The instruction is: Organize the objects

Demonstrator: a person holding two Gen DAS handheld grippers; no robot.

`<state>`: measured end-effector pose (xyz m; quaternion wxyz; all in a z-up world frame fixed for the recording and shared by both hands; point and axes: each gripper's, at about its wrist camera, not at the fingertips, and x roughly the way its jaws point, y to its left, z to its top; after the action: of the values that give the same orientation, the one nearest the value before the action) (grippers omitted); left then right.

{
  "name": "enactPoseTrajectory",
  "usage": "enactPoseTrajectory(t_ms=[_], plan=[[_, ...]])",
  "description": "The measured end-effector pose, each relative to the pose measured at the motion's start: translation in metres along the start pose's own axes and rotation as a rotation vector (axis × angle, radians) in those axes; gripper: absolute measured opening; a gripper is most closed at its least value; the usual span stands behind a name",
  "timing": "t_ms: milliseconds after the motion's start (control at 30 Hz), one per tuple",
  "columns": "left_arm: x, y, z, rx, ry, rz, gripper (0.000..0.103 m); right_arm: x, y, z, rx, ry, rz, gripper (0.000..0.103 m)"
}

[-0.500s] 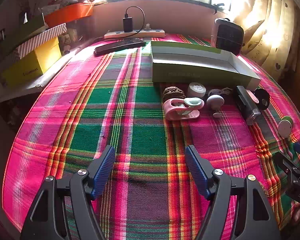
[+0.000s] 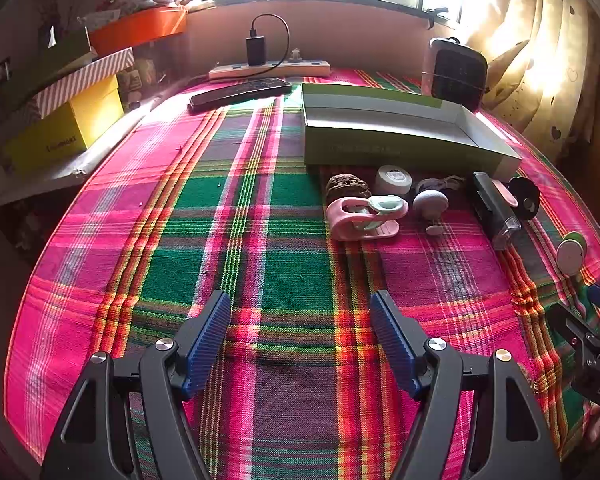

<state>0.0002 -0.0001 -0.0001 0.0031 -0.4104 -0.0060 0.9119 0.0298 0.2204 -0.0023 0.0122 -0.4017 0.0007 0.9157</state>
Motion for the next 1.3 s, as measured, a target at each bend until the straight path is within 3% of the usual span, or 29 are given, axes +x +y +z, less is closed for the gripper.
enactPoseTrajectory(t_ms=[1067,1300], plan=[[-0.0018,0.002,0.0037,0.007,-0.003,-0.008,0.072,0.0021,-0.0008,0.0013,-0.018,0.009,0.016,0.095],[-0.0077,0.0066,0.0015,0.036,0.026,-0.074,0.071,-0.0006,-0.0046,0.0002,-0.041,0.011,0.053,0.095]])
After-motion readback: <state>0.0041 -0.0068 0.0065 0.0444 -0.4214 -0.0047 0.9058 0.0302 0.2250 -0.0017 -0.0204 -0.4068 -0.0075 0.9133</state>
